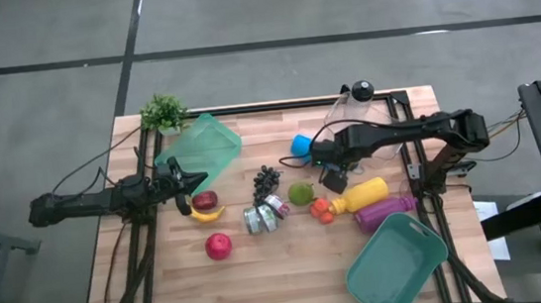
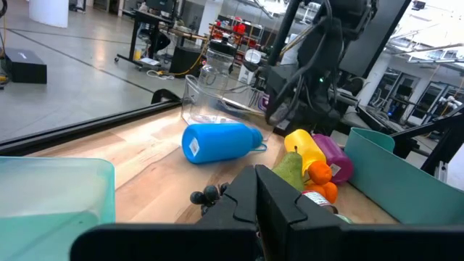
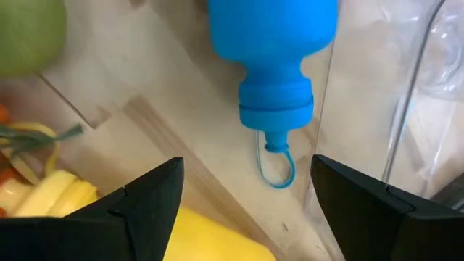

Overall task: Pick & Place Food Item
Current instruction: Put the blue water bottle into the transparent bin

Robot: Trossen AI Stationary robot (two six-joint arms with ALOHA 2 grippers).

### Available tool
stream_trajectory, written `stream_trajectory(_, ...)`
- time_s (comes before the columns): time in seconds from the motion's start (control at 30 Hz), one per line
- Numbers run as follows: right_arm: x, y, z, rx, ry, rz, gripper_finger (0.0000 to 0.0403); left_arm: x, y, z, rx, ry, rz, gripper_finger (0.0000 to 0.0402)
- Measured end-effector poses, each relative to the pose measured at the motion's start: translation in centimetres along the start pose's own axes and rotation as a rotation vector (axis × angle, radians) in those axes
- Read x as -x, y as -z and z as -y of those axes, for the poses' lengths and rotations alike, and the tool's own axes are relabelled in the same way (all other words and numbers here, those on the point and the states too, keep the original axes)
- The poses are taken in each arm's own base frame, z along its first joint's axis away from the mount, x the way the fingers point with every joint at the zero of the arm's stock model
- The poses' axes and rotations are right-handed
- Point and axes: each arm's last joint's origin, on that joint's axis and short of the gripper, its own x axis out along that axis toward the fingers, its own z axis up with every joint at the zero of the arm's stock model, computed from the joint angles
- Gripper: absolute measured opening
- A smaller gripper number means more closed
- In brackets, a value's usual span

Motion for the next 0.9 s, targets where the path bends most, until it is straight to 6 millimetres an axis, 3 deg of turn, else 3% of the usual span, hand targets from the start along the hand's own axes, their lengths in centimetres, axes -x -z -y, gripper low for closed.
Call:
stream_trajectory(0.47,-3.4,1.4,-0.2,0.011,-0.023,0.052,0.0299,0.0,0.0,0.0,0.000,0.000,0.000,0.0001)
stream_trajectory(0.9,-4.5,1.6,0.1,0.056,0.067,0.115,0.0299,0.0,0.0,0.0,0.000,0.001,0.000,0.0001)
